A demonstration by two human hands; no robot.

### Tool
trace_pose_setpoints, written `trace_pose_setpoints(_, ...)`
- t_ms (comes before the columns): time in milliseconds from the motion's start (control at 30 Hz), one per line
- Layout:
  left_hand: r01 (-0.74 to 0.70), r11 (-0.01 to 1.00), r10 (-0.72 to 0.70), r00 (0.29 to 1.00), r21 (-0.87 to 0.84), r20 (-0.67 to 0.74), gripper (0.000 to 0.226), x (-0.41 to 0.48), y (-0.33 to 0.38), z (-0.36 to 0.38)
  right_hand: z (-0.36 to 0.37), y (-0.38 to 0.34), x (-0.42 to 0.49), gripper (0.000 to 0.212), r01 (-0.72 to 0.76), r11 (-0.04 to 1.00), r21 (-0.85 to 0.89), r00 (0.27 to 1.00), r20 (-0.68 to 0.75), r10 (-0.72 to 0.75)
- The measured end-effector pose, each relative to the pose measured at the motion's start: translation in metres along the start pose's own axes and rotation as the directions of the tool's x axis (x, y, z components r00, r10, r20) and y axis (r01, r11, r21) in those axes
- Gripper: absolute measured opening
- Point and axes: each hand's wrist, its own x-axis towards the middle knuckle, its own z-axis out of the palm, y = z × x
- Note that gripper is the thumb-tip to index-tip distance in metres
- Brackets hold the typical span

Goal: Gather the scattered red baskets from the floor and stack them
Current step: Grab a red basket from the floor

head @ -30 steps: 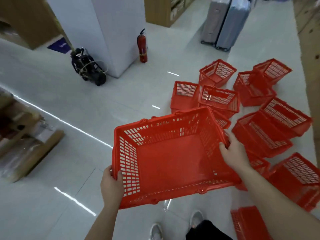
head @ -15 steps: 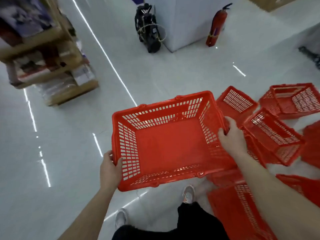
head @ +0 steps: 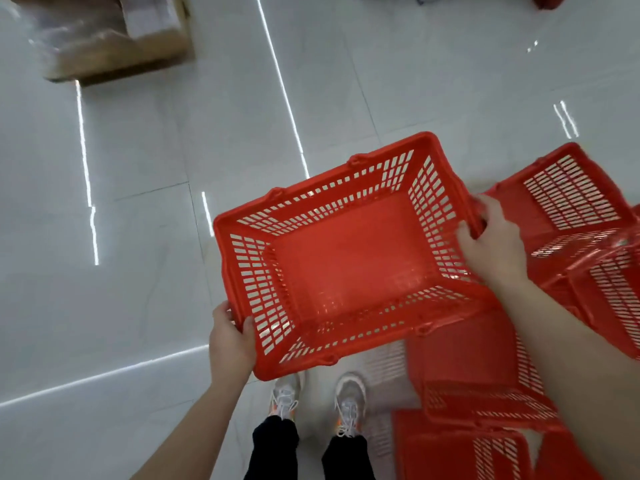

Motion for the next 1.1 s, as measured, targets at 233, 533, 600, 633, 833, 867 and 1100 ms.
trace_pose_setpoints(233, -0.037, 0.999, 0.037, 0.999, 0.005, -0.015, 0.042, 0.034, -0.051, 0.081, 0.088, 0.08, 0.031, 0.047, -0.03, 0.996, 0.089, 0.998, -0.056, 0.035)
trace_pose_setpoints(533, 0.056, 0.985, -0.061, 0.998, 0.165, 0.024, 0.043, 0.071, -0.089, 0.08, 0.151, 0.098, 0.004, 0.054, 0.026, 0.992, 0.127, 0.997, 0.066, -0.035)
trace_pose_setpoints(600, 0.068, 0.985, -0.075, 0.996, 0.16, 0.037, 0.047, 0.078, -0.095, 0.084, 0.163, 0.096, 0.005, 0.059, -0.035, 0.991, 0.127, 0.991, 0.133, 0.018)
trace_pose_setpoints(633, 0.069, 0.987, -0.077, 0.996, 0.142, 0.049, 0.051, 0.083, -0.095, 0.087, 0.172, 0.097, 0.007, 0.061, -0.066, 0.991, 0.118, 0.985, 0.166, 0.046)
trace_pose_setpoints(833, 0.071, 0.985, -0.103, 0.973, 0.157, 0.207, 0.077, 0.103, -0.106, 0.108, 0.21, 0.12, -0.006, 0.057, -0.287, 0.958, 0.01, 0.913, 0.305, 0.27)
trace_pose_setpoints(867, 0.066, 0.978, -0.11, 0.969, 0.198, 0.221, 0.082, 0.102, -0.109, 0.108, 0.212, 0.126, -0.014, 0.057, -0.285, 0.957, -0.047, 0.903, 0.321, 0.285)
trace_pose_setpoints(1100, -0.255, 0.891, 0.127, 0.934, 0.377, 0.333, 0.069, 0.068, -0.081, 0.096, 0.182, 0.152, -0.08, 0.062, -0.302, 0.93, -0.211, 0.877, 0.322, 0.357)
